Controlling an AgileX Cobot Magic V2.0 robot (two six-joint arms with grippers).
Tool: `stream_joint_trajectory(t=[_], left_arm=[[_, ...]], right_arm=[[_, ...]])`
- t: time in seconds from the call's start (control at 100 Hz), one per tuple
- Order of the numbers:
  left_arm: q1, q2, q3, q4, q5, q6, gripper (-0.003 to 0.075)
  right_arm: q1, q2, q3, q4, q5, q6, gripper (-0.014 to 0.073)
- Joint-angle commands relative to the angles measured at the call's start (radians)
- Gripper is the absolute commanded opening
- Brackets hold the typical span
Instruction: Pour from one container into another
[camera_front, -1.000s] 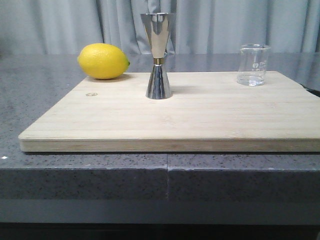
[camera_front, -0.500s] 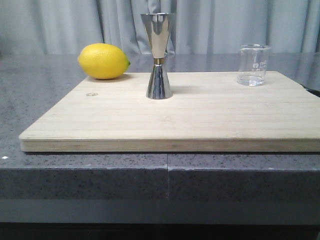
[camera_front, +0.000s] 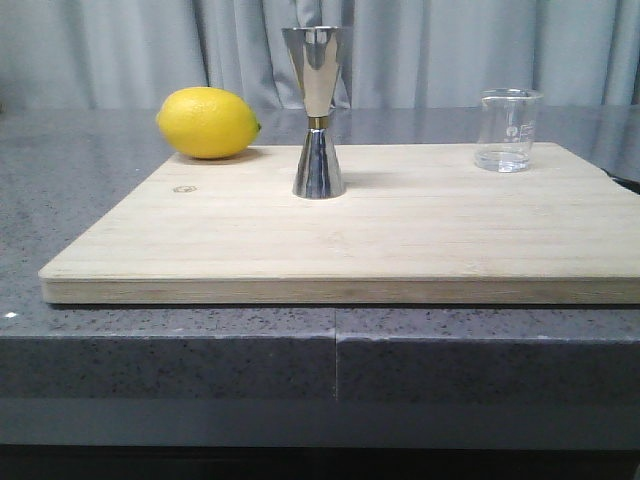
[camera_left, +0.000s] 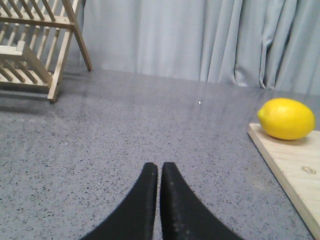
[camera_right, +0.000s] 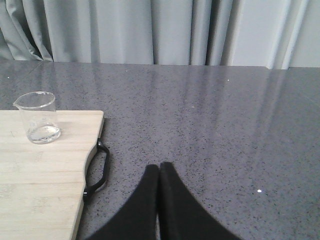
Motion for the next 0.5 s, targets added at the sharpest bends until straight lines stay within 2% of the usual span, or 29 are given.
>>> stream_joint_trajectory(t=[0.0, 0.18, 0.24, 0.38, 0.49], left_arm=[[-0.007, -0.031, 0.017, 0.048, -0.141, -0.065, -0.0013], [-0.007, -0.027, 0.112, 0.048, -0.241, -0.063, -0.0013], [-0.007, -0.027, 0.111, 0.054, -0.204, -0.049, -0.0013], [-0.007, -0.027, 0.111, 0.054, -0.216, 0.024, -0.0013], [-0.007, -0.027, 0.111, 0.047, -0.205, 0.027, -0.0013]], right_arm=[[-0.002, 0.009, -0.025, -0.009, -0.068, -0.001, -0.0067], [-0.002, 0.009, -0.025, -0.009, -0.068, -0.001, -0.0067], [-0.002, 0.009, -0.025, -0.009, -0.068, -0.001, -0.0067], [-0.002, 0.009, -0.025, -0.009, -0.068, -0.001, -0.0067], [-0.002, 0.009, -0.025, -0.009, -0.068, -0.001, -0.0067]])
